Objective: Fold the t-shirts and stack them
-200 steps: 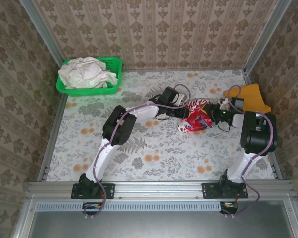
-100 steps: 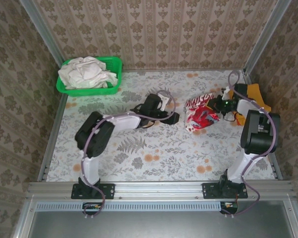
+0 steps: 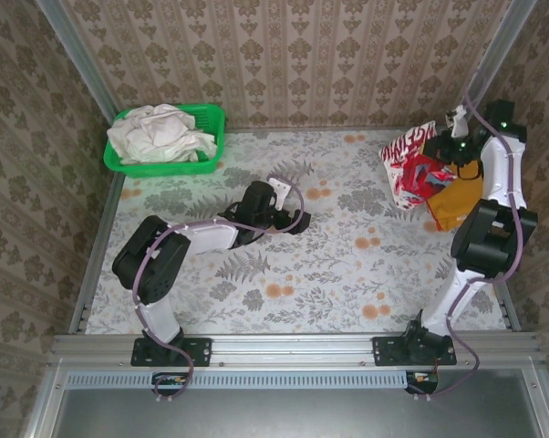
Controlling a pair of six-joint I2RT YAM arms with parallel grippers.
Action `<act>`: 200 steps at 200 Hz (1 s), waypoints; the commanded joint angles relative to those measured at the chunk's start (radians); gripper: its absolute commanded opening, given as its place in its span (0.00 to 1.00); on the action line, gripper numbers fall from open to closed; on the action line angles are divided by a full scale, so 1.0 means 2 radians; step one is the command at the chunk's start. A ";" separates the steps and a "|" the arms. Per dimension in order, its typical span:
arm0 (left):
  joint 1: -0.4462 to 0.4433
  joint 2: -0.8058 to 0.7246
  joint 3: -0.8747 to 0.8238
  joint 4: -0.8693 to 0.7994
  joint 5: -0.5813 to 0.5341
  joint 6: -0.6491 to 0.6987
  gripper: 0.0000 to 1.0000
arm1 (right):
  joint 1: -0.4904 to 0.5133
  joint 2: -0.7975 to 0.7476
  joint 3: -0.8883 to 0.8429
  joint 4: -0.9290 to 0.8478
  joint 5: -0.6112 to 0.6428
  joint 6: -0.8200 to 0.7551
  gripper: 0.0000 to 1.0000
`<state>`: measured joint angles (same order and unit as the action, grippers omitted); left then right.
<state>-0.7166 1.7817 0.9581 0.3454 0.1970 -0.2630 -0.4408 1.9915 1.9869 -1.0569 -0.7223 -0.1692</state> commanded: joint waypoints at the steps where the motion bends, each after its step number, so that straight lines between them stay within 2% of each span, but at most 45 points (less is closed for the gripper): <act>1: 0.002 -0.013 -0.001 0.011 0.009 0.011 1.00 | -0.012 0.040 0.073 -0.118 0.003 -0.070 0.00; 38: 0.003 -0.013 -0.002 0.001 0.010 0.021 1.00 | -0.023 0.114 0.196 -0.197 -0.009 -0.105 0.00; 52: 0.003 -0.013 -0.002 -0.001 0.010 0.022 1.00 | -0.026 0.130 0.218 -0.206 -0.006 -0.113 0.00; 91: 0.004 -0.013 -0.001 -0.003 0.010 0.021 1.00 | -0.047 0.146 0.217 -0.200 0.006 -0.124 0.00; 128: 0.005 -0.006 0.003 -0.004 0.013 0.022 1.00 | -0.065 0.144 0.193 -0.178 0.063 -0.121 0.00; 183: 0.006 0.003 0.007 0.002 0.020 0.017 1.00 | -0.072 0.154 0.155 -0.112 0.094 -0.115 0.00; 200: 0.007 0.003 0.005 0.003 0.020 0.016 1.00 | -0.072 0.148 0.136 -0.074 0.130 -0.111 0.00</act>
<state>-0.7109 1.7809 0.9581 0.3447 0.2165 -0.2401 -0.5873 2.2826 2.2990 -1.3083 -0.5549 -0.3939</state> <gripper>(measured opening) 0.997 0.083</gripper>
